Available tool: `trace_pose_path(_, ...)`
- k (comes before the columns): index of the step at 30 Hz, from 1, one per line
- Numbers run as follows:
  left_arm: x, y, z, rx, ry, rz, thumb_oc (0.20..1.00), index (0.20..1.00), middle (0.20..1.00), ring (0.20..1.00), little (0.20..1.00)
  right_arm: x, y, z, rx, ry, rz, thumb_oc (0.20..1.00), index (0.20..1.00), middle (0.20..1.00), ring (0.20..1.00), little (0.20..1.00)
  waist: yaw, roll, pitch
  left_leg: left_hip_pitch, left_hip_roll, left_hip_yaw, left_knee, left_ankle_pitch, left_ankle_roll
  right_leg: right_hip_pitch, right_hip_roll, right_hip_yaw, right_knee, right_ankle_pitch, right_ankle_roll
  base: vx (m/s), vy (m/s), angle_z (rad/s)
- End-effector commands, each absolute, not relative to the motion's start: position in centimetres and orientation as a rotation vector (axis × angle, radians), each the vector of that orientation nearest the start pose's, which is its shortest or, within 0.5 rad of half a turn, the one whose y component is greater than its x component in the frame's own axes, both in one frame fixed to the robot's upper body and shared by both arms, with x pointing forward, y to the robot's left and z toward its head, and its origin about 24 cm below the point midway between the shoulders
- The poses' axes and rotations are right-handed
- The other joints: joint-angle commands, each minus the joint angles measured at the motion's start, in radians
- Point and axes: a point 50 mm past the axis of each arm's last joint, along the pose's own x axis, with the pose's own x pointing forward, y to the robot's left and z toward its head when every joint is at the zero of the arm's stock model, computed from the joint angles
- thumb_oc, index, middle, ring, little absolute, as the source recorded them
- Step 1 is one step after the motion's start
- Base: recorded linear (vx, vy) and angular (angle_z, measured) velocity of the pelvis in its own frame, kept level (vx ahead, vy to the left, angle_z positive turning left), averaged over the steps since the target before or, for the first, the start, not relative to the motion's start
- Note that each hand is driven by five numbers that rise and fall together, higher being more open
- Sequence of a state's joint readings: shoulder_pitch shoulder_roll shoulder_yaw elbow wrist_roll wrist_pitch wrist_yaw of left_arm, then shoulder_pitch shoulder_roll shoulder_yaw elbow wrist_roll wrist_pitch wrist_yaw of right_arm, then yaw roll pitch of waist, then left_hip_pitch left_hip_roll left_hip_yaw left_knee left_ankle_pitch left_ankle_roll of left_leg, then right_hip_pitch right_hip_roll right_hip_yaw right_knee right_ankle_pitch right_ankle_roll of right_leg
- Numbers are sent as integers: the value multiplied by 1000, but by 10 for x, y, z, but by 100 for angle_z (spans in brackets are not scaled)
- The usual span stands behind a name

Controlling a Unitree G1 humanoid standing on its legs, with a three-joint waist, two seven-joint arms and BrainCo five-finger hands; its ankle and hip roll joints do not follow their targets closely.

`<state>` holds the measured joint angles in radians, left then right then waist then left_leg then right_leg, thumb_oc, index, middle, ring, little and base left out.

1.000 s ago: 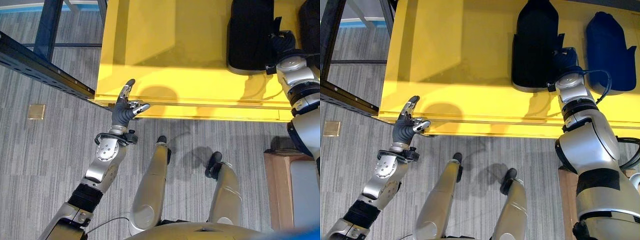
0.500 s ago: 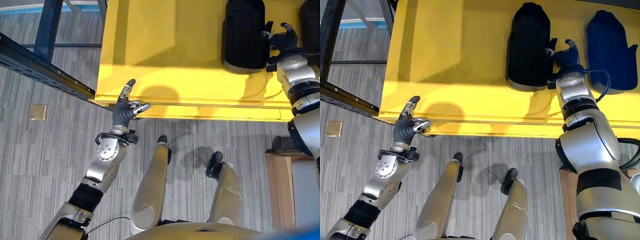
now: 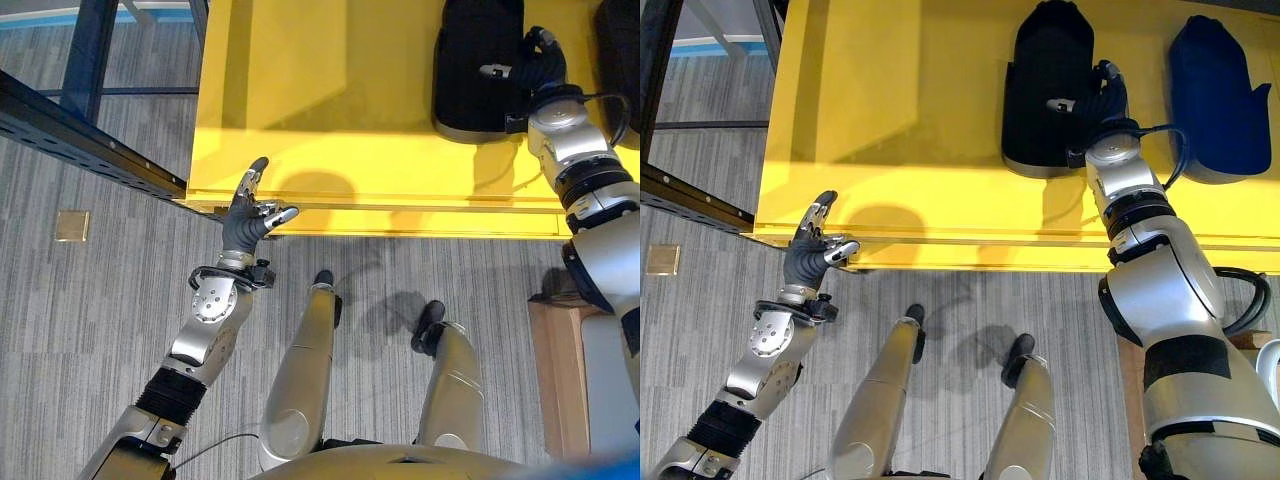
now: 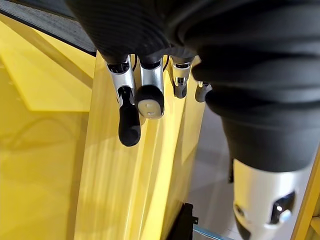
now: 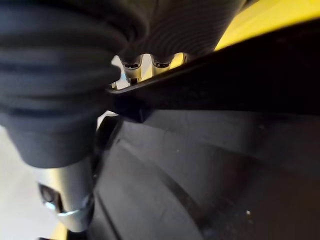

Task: Move parts from the plastic box to the shelf.

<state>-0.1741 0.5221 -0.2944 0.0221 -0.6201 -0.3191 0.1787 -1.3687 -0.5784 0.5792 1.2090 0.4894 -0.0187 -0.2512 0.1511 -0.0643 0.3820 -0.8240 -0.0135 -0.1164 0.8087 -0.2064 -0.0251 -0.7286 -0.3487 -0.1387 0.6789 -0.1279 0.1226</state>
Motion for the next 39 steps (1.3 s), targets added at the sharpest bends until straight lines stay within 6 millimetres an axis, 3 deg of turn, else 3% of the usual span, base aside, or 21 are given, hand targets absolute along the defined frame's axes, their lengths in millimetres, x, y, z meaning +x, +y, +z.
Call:
trace_pose_path(1, 283, 181, 70, -138, -105, -82, 1000, 1000, 1000, 1000, 1000, 412, -225, 328, -398, -393, -362, 1000, 1000, 1000, 1000, 1000, -32, 6, 41, 36, 32, 27, -32, -26, 9, 14, 45, -37, 135, -120, -61, 0, 0, 0)
trace_pose_path(18, 282, 185, 71, -130, -110, -83, 1000, 1000, 1000, 1000, 1000, 400, -221, 366, -501, -521, -362, 1000, 1000, 1000, 1000, 1000, -52, -14, 23, 56, 43, 28, -46, -22, 5, 35, 57, -34, 115, -110, -60, -3, 0, -1)
trace_pose_path(24, 282, 186, 80, -111, -146, -97, 1000, 1000, 1000, 1000, 1000, 386, -201, 388, -492, -677, -276, 1000, 1000, 1000, 1000, 1000, -70, -26, 14, 74, 50, 32, -58, -20, 2, 54, 63, -31, 101, -107, -59, -1, -1, -1)
trace_pose_path(27, 283, 185, 84, -102, -165, -104, 1000, 1000, 1000, 1000, 1000, 380, -195, 389, -464, -728, -234, 1000, 1000, 1000, 1000, 1000, -75, -30, 10, 80, 53, 32, -59, -21, 0, 57, 64, -30, 100, -106, -59, 3, -1, -3)
trace_pose_path(30, 286, 179, 113, -101, -291, -127, 1000, 1000, 1000, 1000, 1000, 358, -188, 378, -399, -842, -103, 1000, 1000, 1000, 1000, 1000, -100, -32, 6, 93, 58, 35, -63, -22, -1, 69, 69, -26, 92, -107, -58, 3, -10, -10)
trace_pose_path(33, 286, 178, 121, -112, -328, -133, 1000, 1000, 1000, 1000, 1000, 348, -189, 369, -391, -875, -58, 1000, 1000, 1000, 1000, 1000, -105, -35, 2, 98, 61, 36, -63, -22, -2, 74, 71, -25, 90, -108, -58, 2, -13, 9)
trace_pose_path(37, 287, 179, 143, -149, -426, -116, 1000, 1000, 1000, 1000, 1000, 321, -200, 333, -316, -909, 27, 1000, 1000, 1000, 1000, 1000, -127, -30, -3, 105, 65, 44, -82, 9, 2, 77, 70, -30, 68, -78, -66, -60, 0, -7)
trace_pose_path(39, 290, 178, 151, -186, -461, -102, 1000, 1000, 1000, 1000, 1000, 306, -206, 301, -243, -880, 66, 1000, 1000, 1000, 1000, 1000, -144, -31, -12, 117, 72, 51, -87, 9, 0, 81, 76, -25, 61, -74, -64, 46, -30, -10)
